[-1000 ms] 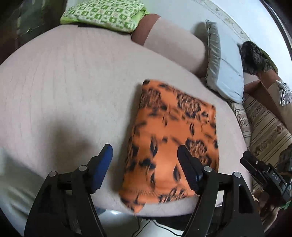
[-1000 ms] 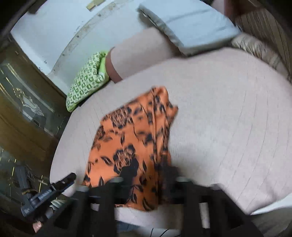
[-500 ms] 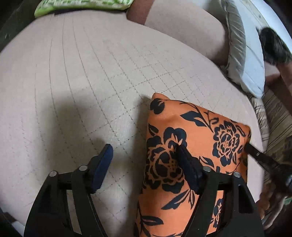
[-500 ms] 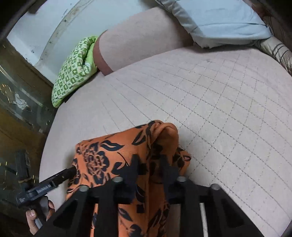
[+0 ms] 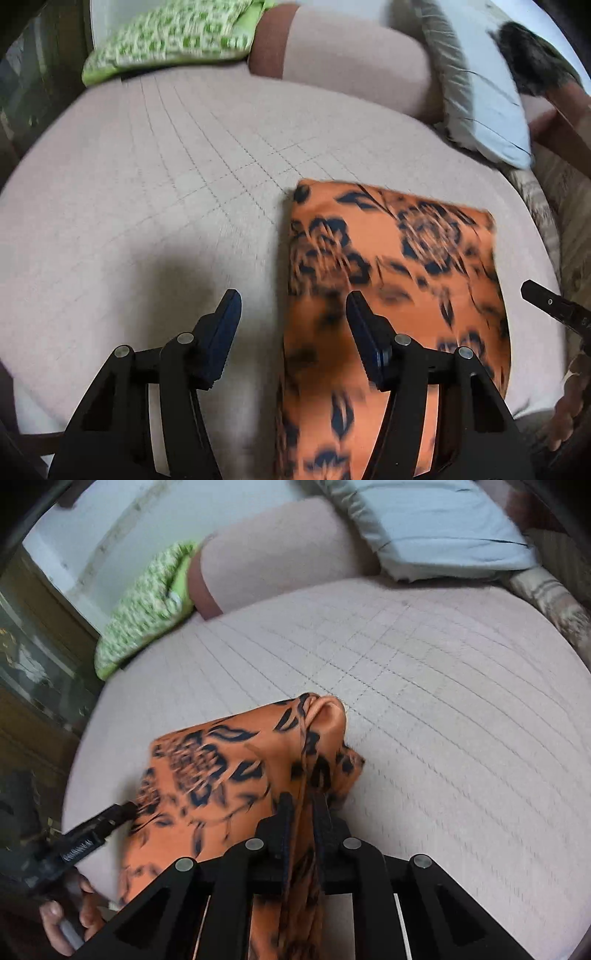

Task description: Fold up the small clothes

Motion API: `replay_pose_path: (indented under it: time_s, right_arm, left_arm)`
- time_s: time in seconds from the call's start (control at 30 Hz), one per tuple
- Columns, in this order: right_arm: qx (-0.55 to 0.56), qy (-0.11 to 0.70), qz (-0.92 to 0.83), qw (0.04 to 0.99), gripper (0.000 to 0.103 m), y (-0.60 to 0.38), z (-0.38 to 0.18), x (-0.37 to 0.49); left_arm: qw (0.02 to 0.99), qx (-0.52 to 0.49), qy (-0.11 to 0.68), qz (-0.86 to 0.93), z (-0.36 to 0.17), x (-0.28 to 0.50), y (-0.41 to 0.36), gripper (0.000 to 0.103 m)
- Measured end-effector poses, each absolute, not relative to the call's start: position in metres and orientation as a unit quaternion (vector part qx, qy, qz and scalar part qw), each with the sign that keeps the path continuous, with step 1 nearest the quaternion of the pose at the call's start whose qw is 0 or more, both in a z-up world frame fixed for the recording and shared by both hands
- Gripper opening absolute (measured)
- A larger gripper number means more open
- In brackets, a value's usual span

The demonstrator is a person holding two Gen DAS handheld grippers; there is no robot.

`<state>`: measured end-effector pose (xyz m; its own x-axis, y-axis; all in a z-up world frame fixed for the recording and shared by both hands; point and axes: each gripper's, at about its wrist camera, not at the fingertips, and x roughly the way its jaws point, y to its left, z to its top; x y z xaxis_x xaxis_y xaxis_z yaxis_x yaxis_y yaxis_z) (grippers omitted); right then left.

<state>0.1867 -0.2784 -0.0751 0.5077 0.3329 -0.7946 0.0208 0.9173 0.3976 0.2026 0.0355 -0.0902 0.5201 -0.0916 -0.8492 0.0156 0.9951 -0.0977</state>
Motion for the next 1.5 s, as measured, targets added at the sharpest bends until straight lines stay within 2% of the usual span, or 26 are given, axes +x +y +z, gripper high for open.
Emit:
replay_pose_path:
  time_s: [0.03,0.13,0.23,0.27,0.33,0.5,0.7,0.83,1.0,1.2,1.5]
  right_arm:
    - [0.188,0.486,0.099,0.848,0.011,-0.276,-0.075,0.173]
    - [0.212,0.502,0.125,0.83,0.025,-0.265,-0.085,0.131]
    - [0.235,0.52,0.151,0.807,0.032,-0.252,-0.095,0.097]
    - [0.243,0.524,0.156,0.801,0.036,-0.246,-0.098,0.083]
    - [0.257,0.53,0.166,0.791,0.04,-0.237,-0.103,0.064]
    - [0.235,0.537,0.171,0.792,0.04,-0.208,-0.099,0.021]
    - [0.168,0.464,0.091,0.865,0.04,-0.207,-0.034,-0.024]
    - [0.117,0.422,0.057,0.897,0.04,-0.207,0.005,-0.047]
    - [0.135,0.399,0.073,0.904,0.04,-0.209,0.036,-0.071]
    - [0.116,0.395,0.08,0.908,0.042,-0.195,0.047,-0.077]
    - [0.08,0.401,0.06,0.911,0.042,-0.181,0.043,-0.076]
  left_arm:
    - [0.875,-0.031,0.482,-0.024,-0.089,0.187,0.033,0.059]
    - [0.886,-0.02,0.463,-0.009,-0.087,0.138,0.029,0.059]
    - [0.896,-0.001,0.445,0.004,-0.086,0.096,0.021,0.065]
    - [0.898,0.004,0.44,0.005,-0.087,0.084,0.017,0.065]
    - [0.906,0.029,0.421,0.004,-0.089,0.06,0.011,0.065]
    - [0.917,0.089,0.39,0.014,-0.078,0.028,-0.005,0.065]
    - [0.899,0.062,0.433,-0.01,-0.057,-0.011,-0.002,0.065]
    - [0.91,0.042,0.412,-0.011,-0.029,-0.036,0.003,0.065]
    - [0.921,0.027,0.39,-0.011,0.004,-0.05,0.005,0.065]
    - [0.924,0.03,0.381,-0.011,0.028,-0.057,-0.001,0.065]
    - [0.924,0.017,0.381,-0.01,0.031,-0.057,0.002,0.065]
